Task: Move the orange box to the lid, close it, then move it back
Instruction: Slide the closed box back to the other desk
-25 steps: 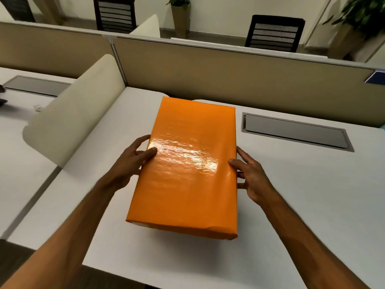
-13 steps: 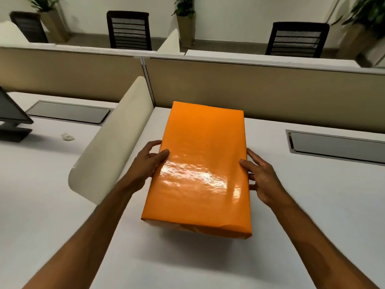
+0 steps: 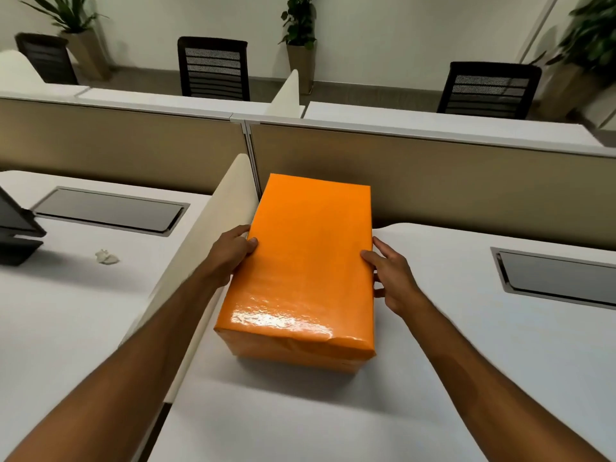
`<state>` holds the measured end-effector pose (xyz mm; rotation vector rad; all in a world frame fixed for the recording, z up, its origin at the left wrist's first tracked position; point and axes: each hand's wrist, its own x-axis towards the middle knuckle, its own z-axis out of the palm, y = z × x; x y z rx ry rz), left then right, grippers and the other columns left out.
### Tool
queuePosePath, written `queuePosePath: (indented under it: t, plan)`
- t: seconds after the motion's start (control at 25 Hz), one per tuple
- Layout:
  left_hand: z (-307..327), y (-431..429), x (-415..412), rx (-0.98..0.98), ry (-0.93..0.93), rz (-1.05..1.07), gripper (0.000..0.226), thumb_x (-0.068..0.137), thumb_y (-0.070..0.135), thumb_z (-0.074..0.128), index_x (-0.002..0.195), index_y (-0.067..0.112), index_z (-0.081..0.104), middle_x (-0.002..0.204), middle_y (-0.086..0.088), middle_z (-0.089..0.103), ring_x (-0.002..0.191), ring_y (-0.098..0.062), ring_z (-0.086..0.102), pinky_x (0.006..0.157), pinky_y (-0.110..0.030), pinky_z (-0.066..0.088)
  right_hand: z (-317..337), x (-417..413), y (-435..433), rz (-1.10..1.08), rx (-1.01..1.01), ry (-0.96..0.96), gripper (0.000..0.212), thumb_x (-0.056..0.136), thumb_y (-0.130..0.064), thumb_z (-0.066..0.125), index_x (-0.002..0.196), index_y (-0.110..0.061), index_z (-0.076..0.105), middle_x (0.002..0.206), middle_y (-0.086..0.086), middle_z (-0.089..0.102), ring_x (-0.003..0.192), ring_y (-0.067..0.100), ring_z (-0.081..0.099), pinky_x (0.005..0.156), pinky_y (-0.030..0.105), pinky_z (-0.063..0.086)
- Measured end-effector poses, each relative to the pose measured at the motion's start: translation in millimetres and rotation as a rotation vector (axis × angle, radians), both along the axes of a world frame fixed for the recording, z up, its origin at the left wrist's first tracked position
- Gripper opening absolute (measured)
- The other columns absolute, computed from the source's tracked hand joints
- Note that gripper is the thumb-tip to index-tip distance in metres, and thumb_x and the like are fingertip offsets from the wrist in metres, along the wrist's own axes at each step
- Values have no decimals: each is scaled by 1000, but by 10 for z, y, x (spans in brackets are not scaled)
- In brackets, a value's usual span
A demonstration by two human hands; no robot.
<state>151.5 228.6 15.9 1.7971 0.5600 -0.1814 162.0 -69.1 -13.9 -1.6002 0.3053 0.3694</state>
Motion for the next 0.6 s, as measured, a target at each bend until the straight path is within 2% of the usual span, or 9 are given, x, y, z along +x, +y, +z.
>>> queuePosePath:
  t: [0.2,0.44,0.6]
  plan:
    - [-59,156,305,2,26,19,47,101,22,46,148,22,40,148,-11,48,128,-38,48,102,-52,39,-66,253,194,2,-27,-32,57,98,-33,56,152,-34,35,128,1,58,106,26,59,75,47,49]
    - [-79,267,507,17,27,21,47,102,22,46,148,22,39,147,-13,48,128,-39,48,99,-49,40,-131,487,298,43,-77,-51,62,98,-38,54,155,-34,28,141,5,53,111,25,56,76,46,48]
    - [-53,283,507,91,39,-22,51,101,31,45,151,21,35,151,-13,44,131,-40,46,107,-53,38,-101,495,293,78,-134,-78,65,98,-42,52,156,-34,24,146,7,49,114,25,55,81,48,50]
